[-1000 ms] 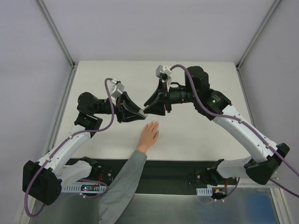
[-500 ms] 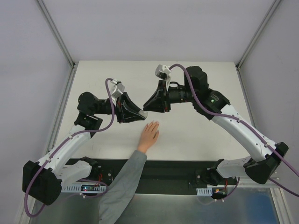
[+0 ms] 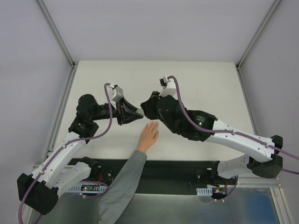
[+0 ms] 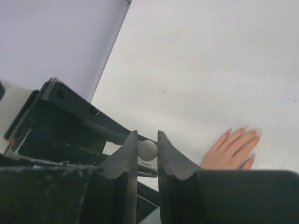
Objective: Paint the nails
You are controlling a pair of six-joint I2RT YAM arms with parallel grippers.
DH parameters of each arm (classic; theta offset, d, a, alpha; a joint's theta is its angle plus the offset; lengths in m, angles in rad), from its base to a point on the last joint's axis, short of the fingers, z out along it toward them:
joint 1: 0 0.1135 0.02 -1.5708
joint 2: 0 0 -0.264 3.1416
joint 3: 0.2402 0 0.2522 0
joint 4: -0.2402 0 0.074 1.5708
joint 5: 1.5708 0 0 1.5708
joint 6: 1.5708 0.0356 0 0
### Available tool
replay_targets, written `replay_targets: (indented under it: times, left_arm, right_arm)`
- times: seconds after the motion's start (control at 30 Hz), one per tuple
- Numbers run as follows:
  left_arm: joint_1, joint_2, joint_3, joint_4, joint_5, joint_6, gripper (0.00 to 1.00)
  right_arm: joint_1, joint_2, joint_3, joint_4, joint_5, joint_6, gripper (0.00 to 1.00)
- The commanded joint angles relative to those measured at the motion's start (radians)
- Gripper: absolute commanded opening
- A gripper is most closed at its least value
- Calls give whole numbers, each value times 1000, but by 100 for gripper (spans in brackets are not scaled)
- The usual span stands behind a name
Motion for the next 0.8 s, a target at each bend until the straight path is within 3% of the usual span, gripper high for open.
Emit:
replay_targets:
  times: [0.0,0.1,0.13,0.2,0.23,0.3,0.33,0.43,0.47,0.57,0.7,0.77]
  left_arm:
    - [7,-33,13,112,-162,52,0]
    - [7,-34,13,112,-162,49,0]
    - [7,-37,12,112,-160,48,0]
    - [7,-42,13,109,-150,49,0]
    - [7,-45,12,109,-145,51,0]
    - [7,-42,13,106,-114,56,0]
    - [6,-36,18,101,-102,54,0]
    - [6,7,36,110,-13,24,0]
    - [6,16,48,129,16,8,0]
    - [7,58,50,225,111,-72,0]
    - [7,75,29,362,189,-173,0]
    - [7,82,27,379,203,-196,0]
  right_arm:
    - [76,38,2,-158,291,182,0]
    - [77,46,21,-128,286,146,1]
    - [76,47,30,-129,283,113,13]
    - [71,43,56,-127,265,51,29]
    - [67,37,65,-116,251,-40,43]
    - [36,9,82,-99,159,-151,51]
    - [30,-9,82,-96,147,-192,65]
    - [-31,-92,32,-15,-50,-404,84]
    - [-63,-110,18,5,-297,-512,85]
    - [-266,-153,-10,28,-801,-611,86]
    - [-403,-169,-35,88,-1120,-639,85]
    - [-439,-134,-10,94,-1227,-639,79]
